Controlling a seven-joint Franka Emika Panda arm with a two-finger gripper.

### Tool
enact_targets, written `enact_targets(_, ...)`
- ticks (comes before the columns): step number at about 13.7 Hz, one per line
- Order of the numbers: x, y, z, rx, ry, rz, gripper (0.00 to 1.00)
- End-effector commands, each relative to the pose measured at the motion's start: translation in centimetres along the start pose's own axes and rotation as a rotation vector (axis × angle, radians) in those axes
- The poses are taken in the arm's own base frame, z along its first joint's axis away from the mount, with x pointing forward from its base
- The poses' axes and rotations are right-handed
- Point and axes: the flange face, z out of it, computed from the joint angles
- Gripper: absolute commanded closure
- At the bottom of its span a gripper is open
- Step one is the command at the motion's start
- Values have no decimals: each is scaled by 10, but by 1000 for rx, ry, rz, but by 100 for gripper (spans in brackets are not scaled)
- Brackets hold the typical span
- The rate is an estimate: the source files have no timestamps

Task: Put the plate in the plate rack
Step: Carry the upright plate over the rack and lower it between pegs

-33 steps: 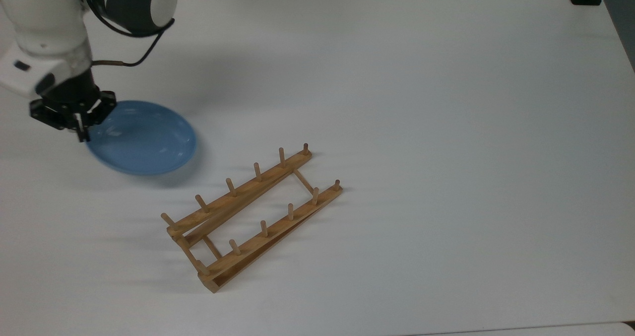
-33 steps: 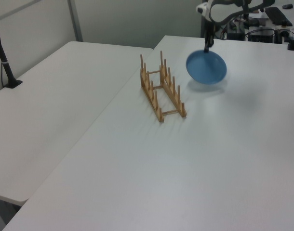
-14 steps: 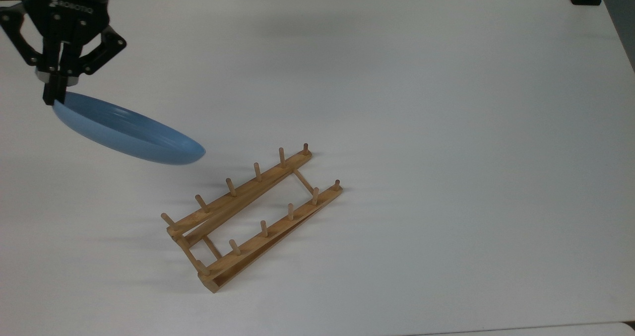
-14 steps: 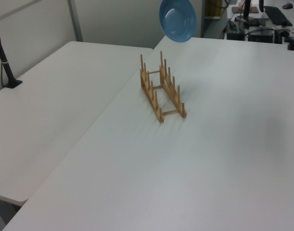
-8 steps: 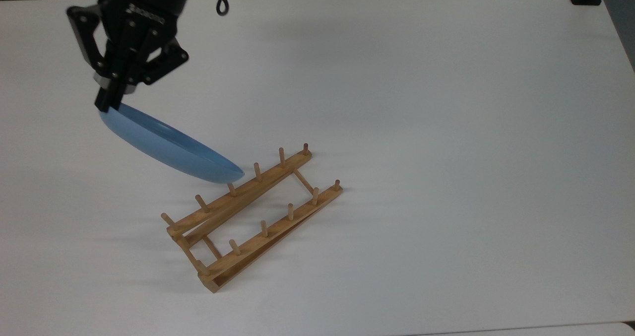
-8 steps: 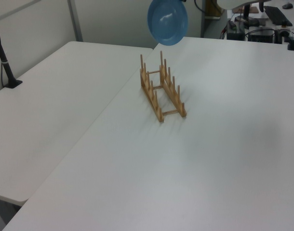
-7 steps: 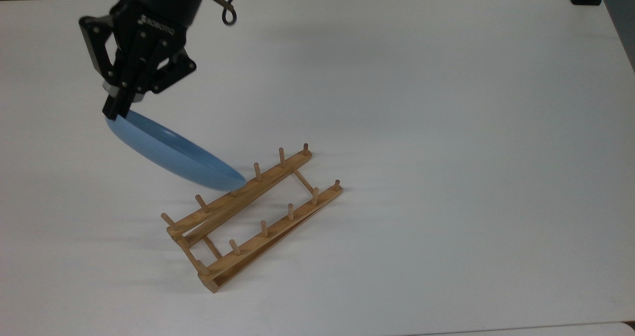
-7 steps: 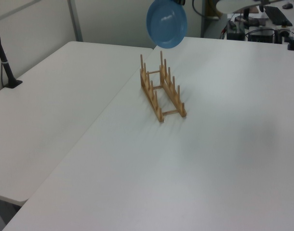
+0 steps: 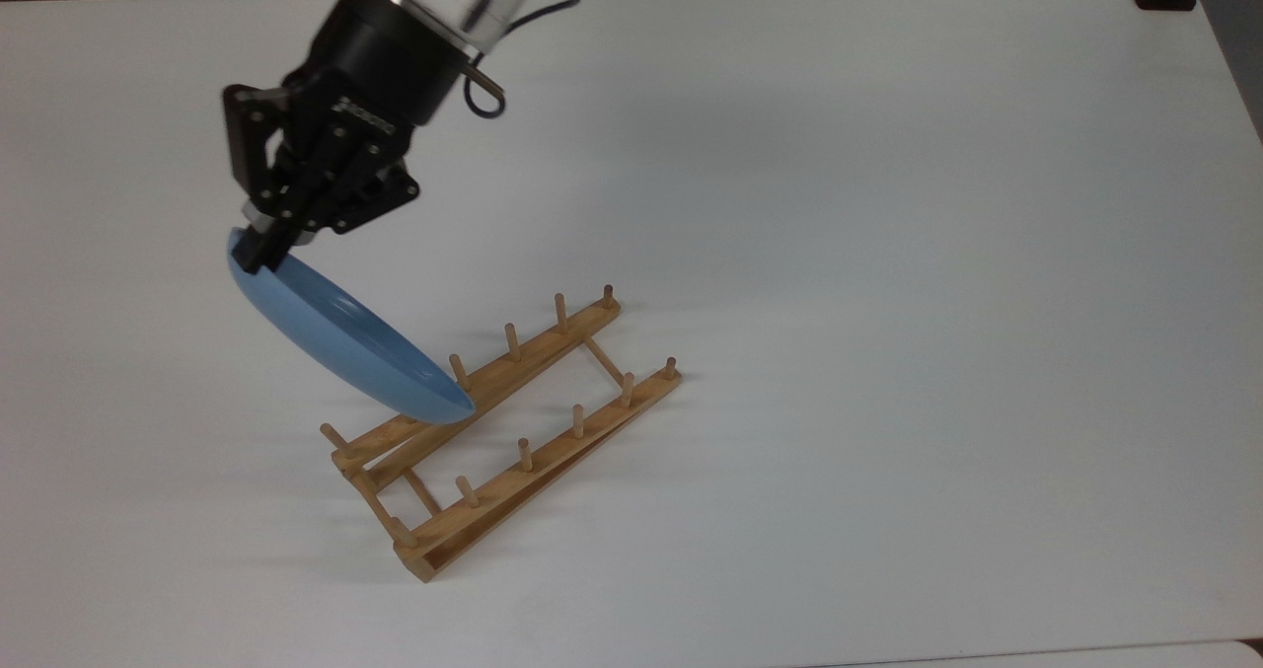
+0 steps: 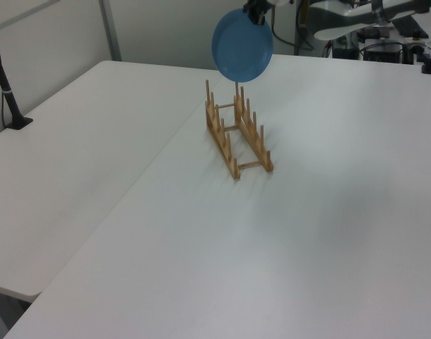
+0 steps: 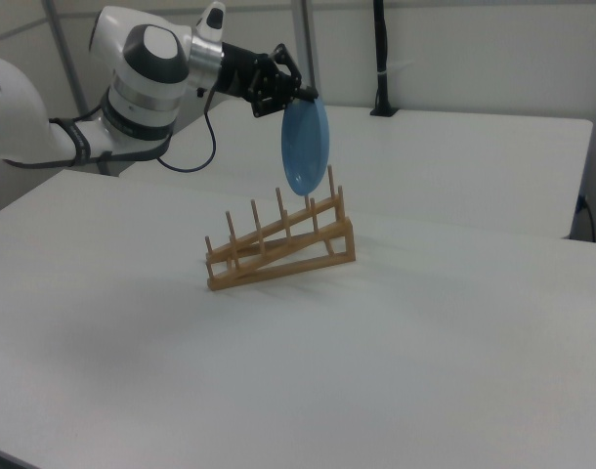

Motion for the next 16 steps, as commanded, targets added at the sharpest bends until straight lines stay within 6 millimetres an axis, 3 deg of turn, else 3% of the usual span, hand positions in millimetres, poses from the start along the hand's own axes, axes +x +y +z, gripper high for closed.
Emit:
enact_targets(1, 24, -23, -13, -80, -49, -14, 100)
enact_targets(3, 29, -43, -9, -131, -75, -32, 100)
enact_targets(5, 29, -47, -7, -166, -91, -34, 100)
enact_targets(8, 32, -58, -3, -161, -92, -50, 100)
enact_targets(13, 36, -94, 12, -144, -117, -99, 100)
enact_targets(16, 42, -111, 10, -129, -122, -113, 100)
